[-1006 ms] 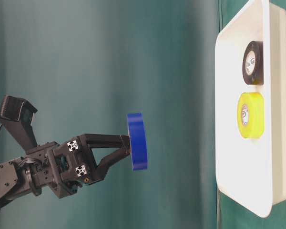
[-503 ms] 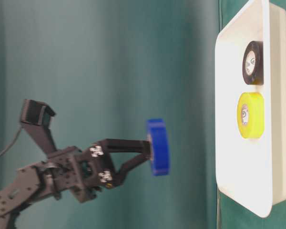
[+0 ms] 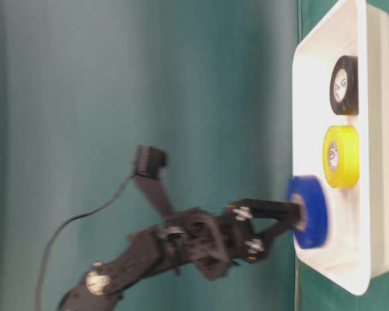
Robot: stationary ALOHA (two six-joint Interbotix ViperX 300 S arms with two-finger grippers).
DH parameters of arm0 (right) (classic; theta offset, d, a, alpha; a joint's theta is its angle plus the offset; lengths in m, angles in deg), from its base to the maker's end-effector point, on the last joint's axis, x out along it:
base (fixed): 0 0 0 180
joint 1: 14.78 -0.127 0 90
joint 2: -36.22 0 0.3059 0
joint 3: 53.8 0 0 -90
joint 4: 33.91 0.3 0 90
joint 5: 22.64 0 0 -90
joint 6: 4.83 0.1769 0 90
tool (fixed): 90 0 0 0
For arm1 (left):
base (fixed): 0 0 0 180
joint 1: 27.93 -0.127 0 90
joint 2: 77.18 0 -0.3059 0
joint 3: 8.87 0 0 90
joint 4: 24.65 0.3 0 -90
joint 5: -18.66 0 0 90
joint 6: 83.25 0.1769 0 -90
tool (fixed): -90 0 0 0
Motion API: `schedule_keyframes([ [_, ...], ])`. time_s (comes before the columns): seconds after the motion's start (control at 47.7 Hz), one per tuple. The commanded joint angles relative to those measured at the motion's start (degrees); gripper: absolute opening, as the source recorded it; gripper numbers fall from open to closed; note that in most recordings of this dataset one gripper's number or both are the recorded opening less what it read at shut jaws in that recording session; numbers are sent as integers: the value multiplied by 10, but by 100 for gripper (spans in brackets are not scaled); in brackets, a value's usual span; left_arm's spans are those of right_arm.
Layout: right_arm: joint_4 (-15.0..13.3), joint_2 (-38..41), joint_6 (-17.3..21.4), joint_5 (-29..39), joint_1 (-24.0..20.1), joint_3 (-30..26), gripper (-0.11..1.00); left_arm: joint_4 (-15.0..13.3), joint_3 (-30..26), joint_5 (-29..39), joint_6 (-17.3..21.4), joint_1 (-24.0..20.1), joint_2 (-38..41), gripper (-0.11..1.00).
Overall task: Pick up the tape from a random location and place it into the white case.
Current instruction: 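Lower the blue tape onto the tray floor and open the left gripper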
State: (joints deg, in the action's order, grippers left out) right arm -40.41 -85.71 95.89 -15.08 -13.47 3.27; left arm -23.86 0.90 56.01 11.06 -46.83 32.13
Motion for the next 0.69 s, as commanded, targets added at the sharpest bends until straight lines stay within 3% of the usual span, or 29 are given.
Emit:
schedule_keyframes([
  [0.0,-2,3,-1,-3,2,-14,88,0,-3,-11,1,-3,-2,23],
  [0.629,-2,8,-1,-2,2,-20,88,0,-4,-16,0,-11,-1,23],
  [0.671,-2,8,-1,-2,2,-20,88,0,-3,-18,0,-11,-1,29],
])
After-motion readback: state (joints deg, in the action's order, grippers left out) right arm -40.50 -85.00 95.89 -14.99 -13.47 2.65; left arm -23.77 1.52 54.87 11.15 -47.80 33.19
